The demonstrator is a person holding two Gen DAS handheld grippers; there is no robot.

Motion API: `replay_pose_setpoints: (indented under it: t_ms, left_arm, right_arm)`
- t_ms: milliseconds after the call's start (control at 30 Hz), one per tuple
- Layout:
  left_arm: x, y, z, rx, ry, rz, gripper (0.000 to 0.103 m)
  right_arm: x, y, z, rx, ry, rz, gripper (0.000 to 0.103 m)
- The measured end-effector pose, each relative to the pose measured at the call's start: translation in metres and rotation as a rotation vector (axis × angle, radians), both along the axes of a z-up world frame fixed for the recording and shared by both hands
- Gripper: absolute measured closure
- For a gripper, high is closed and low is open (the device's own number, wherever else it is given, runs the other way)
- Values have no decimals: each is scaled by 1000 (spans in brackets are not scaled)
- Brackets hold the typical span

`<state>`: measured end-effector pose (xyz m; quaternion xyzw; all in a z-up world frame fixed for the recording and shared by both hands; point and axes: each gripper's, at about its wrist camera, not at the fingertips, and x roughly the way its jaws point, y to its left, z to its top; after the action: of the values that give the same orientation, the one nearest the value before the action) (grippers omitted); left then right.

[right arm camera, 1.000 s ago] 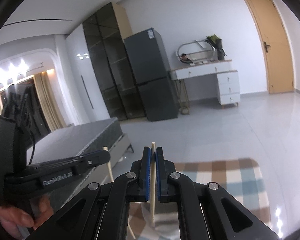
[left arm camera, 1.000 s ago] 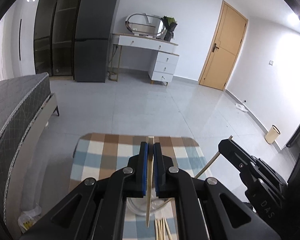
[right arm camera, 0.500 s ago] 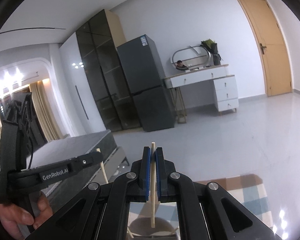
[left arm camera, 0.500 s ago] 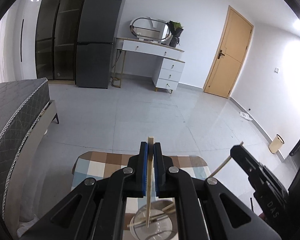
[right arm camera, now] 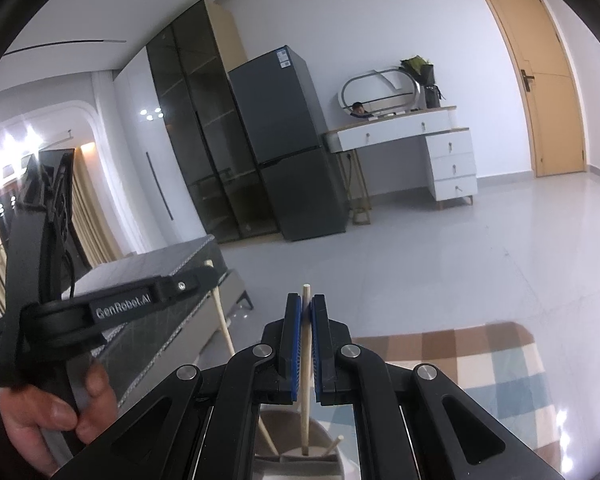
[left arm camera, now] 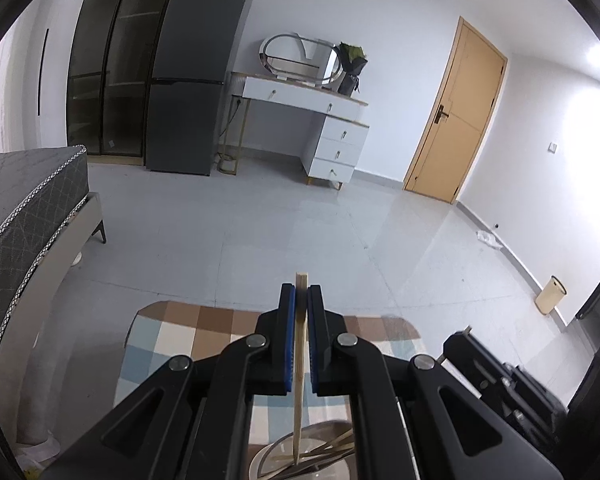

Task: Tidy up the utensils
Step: 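Lift both chopsticks and lower them into the holder compartments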

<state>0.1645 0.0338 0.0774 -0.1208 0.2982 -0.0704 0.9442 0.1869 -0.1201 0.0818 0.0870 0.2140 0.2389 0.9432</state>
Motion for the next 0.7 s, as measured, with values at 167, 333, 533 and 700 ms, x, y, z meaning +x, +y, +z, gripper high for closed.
replay_pose_setpoints:
  t_ms: [167, 333, 533, 700]
  left_arm:
    - [-10, -2, 8, 17, -22, -12, 102]
    - [-15, 1, 13, 10, -4, -14, 102]
    - [-25, -6, 10, 26, 45, -59, 102]
    - [-34, -10, -5, 30, 125, -100, 102]
  right_arm:
    - [-2, 1, -4, 4, 17, -2, 99]
    - [-7, 5, -7, -21, 35, 6, 99]
    - [-16, 12, -12, -63, 70, 45, 98]
    - [-20, 13, -23, -90, 115, 54, 96]
